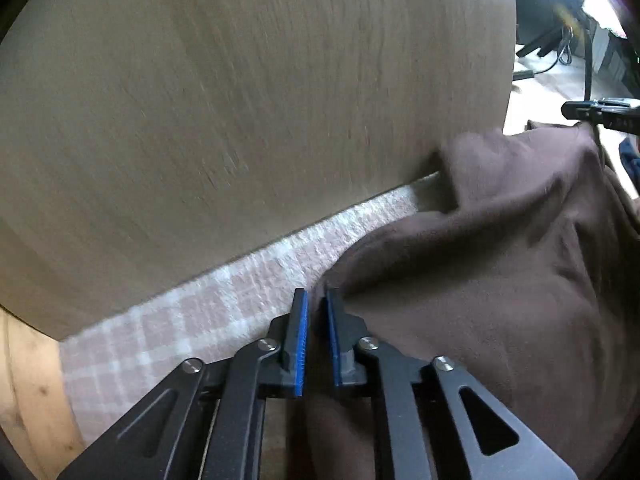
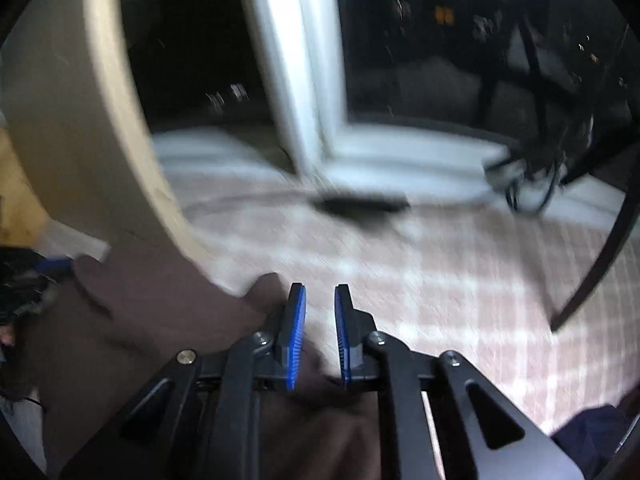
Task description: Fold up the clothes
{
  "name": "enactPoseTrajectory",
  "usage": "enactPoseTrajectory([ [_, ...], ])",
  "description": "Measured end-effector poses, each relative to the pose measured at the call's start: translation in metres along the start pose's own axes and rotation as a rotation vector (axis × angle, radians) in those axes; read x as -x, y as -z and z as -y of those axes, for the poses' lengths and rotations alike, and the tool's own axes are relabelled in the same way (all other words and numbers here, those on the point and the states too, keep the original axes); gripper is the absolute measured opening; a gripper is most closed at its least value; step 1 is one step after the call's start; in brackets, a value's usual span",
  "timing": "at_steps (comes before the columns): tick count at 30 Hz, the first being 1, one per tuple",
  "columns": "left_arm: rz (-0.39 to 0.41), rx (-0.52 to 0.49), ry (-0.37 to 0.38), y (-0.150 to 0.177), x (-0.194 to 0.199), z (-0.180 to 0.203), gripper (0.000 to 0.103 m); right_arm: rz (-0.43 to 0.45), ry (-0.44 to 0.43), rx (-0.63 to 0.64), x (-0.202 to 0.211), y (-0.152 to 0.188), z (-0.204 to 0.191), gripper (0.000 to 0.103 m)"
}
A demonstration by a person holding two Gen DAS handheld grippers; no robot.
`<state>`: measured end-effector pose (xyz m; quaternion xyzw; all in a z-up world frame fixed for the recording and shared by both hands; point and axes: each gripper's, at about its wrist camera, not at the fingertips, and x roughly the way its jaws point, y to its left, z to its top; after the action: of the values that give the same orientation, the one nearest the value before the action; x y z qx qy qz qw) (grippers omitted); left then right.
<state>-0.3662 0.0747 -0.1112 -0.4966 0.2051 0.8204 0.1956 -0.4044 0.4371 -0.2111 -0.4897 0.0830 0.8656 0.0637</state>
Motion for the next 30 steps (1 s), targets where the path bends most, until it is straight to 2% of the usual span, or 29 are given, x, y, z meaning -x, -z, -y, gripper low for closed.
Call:
enactPoseTrajectory([
  [3, 0.048, 0.008, 0.021, -0.01, 0.014, 0.007, 0.013, 0.018, -0.041, -0.02, 0.005, 0.0, 0.01, 0.021],
  [5, 0.072, 0.003, 0.073, -0.02, 0.02, 0.016, 0.015, 0.011, -0.066, -0.004, 0.007, -0.002, 0.01, 0.025],
  [9, 0.051, -0.007, 0.194, -0.045, 0.009, 0.049, 0.022, -0.016, -0.066, 0.046, -0.001, -0.004, 0.002, 0.025],
  [14, -0.03, -0.02, 0.193, -0.038, -0.026, 0.07, 0.021, -0.037, -0.099, 0.043, -0.02, -0.003, 0.0, 0.025],
  [18, -0.015, -0.025, 0.165, -0.034, -0.031, 0.078, 0.02, -0.07, -0.119, 0.058, -0.034, 0.001, -0.005, 0.025],
  [19, -0.01, -0.022, 0.17, -0.033, -0.031, 0.078, 0.018, -0.08, -0.122, 0.066, -0.038, 0.003, -0.007, 0.025],
  [20, 0.002, -0.028, 0.172, -0.03, -0.028, 0.08, 0.006, -0.079, -0.128, 0.075, -0.04, 0.006, -0.008, 0.025],
  [21, 0.014, -0.034, 0.174, -0.028, -0.026, 0.081, 0.004, -0.061, -0.139, 0.088, -0.04, 0.009, -0.01, 0.025],
  [22, 0.03, -0.038, 0.168, -0.026, -0.022, 0.081, 0.004, -0.048, -0.154, 0.097, -0.039, 0.012, -0.011, 0.012],
  [23, 0.047, -0.042, 0.161, -0.025, -0.019, 0.08, 0.004, -0.04, -0.174, 0.1, -0.037, 0.014, -0.011, 0.007],
  [26, 0.134, 0.004, 0.137, -0.02, 0.004, 0.072, 0.003, 0.037, -0.178, 0.118, -0.021, 0.019, -0.01, 0.005],
  [28, 0.289, 0.028, 0.024, -0.019, 0.032, 0.068, 0.004, 0.141, -0.182, 0.104, 0.001, 0.018, -0.007, 0.005],
  [29, 0.326, 0.024, -0.054, -0.021, 0.036, 0.07, 0.005, 0.188, -0.16, 0.095, 0.009, 0.016, -0.006, 0.004],
  [30, 0.313, 0.017, -0.102, -0.024, 0.035, 0.072, 0.009, 0.219, -0.096, 0.09, 0.013, 0.013, -0.006, 0.004],
])
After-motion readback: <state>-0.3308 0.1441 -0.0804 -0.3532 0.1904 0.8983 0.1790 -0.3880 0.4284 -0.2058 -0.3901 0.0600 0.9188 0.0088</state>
